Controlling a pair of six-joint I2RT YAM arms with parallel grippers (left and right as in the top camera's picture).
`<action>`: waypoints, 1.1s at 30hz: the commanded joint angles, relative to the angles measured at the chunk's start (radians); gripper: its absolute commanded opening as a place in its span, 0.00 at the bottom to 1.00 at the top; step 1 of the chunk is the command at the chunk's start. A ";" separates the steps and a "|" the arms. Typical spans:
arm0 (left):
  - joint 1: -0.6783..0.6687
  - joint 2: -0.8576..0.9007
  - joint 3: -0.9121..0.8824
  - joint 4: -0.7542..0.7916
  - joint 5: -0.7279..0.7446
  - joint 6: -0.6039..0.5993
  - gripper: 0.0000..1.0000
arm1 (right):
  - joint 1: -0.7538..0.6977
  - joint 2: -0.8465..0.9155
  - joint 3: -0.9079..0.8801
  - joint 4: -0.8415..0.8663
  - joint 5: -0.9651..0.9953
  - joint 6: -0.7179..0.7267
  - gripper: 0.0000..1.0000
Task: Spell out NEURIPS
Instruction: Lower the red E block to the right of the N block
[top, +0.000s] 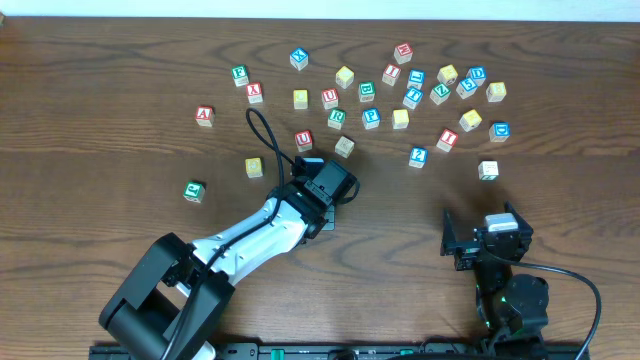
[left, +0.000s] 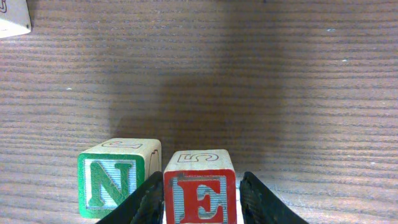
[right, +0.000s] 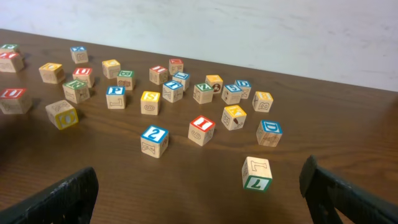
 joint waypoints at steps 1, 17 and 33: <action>0.003 0.011 -0.007 0.003 -0.021 0.003 0.39 | -0.005 -0.004 -0.001 -0.004 -0.003 0.004 0.99; 0.005 0.011 0.000 0.012 -0.021 0.019 0.48 | -0.005 -0.004 -0.001 -0.004 -0.003 0.004 0.99; 0.005 0.002 0.015 0.032 -0.032 0.034 0.48 | -0.005 -0.004 -0.001 -0.004 -0.003 0.004 0.99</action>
